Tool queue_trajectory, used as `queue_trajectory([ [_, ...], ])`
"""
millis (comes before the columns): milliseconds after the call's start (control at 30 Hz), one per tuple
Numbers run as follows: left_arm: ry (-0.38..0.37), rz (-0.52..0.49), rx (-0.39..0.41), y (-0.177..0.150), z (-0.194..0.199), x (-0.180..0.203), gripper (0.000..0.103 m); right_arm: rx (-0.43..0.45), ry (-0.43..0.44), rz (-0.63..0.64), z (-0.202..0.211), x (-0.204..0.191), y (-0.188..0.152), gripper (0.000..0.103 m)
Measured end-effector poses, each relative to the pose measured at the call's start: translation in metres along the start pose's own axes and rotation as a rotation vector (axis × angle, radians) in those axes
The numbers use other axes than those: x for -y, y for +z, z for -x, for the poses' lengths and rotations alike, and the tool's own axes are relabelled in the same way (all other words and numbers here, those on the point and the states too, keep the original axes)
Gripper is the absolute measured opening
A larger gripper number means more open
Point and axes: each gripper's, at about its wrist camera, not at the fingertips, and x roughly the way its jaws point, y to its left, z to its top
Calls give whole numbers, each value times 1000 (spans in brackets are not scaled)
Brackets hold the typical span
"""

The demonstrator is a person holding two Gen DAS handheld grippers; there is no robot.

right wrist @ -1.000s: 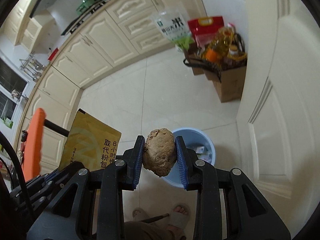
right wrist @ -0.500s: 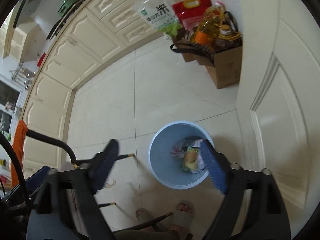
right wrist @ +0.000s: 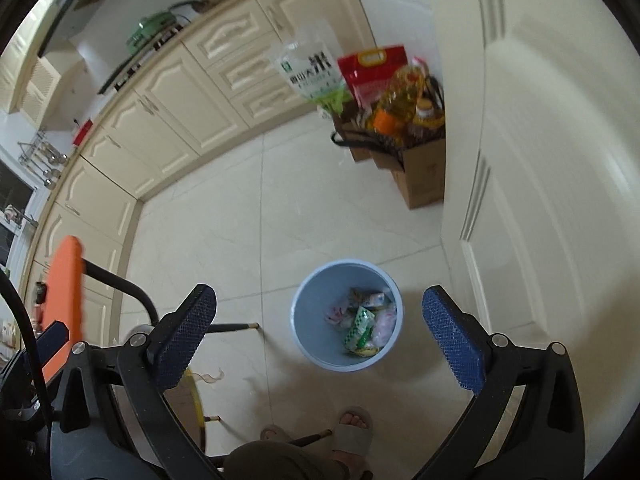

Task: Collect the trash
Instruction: 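Move both tools back over the orange table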

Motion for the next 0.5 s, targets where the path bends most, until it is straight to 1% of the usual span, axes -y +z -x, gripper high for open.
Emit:
queue_trajectory([
  [100,2,21,65,-19,41,-19,100,52,10,24,34,-19,-1,103],
  [233,27,47,142,-53,97,-47,101,109,34,80,75,-55,-9,103],
  [333,41,73,182,-82,133,-68,102,146,68,128,100,-86,-18,103],
  [500,96,135,259,-141,198,-105,102,197,128,216,139,-147,-41,103],
])
